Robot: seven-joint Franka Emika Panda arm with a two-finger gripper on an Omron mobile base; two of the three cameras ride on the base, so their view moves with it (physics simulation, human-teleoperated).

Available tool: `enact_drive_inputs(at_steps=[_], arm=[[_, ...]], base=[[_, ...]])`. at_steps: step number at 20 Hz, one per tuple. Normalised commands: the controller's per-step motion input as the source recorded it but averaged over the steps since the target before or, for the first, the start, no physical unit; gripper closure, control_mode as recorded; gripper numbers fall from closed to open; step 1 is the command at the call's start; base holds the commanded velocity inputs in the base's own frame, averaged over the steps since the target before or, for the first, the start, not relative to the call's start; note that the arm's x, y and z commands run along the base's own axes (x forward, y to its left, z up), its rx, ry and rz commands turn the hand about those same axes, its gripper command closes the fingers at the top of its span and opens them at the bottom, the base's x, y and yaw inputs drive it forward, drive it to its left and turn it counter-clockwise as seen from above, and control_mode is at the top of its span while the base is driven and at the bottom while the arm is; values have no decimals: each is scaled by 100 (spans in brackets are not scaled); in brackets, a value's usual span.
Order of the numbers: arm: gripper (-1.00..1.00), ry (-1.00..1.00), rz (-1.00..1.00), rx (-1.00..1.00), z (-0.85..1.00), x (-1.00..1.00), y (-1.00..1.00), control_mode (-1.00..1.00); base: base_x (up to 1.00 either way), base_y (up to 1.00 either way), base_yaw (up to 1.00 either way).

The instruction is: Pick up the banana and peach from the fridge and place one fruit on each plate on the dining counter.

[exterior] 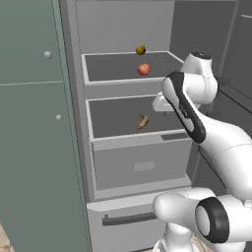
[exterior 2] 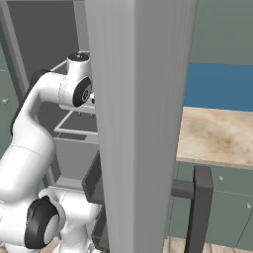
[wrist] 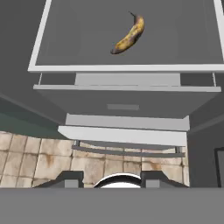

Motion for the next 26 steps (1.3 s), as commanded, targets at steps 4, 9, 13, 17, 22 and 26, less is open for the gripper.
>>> enact_drive_inputs(at_steps=[4,9,13,17,22,26], arm=[[-100,-5,0,0,14,0,0,-100],[-100,-19,0,0,64,-8,1,-100],[-100,-23,0,-4,92,-6,13,-100],[-100,-23,0,-9,92,-1,12,-100],[-100,-21,0,-8,60,2,12,-100],[-100,-7,0,-12,2,19,16,-100]], base=[[0,0,0],[0,0,0],[0,0,0],[0,0,0],[0,0,0],[0,0,0]])
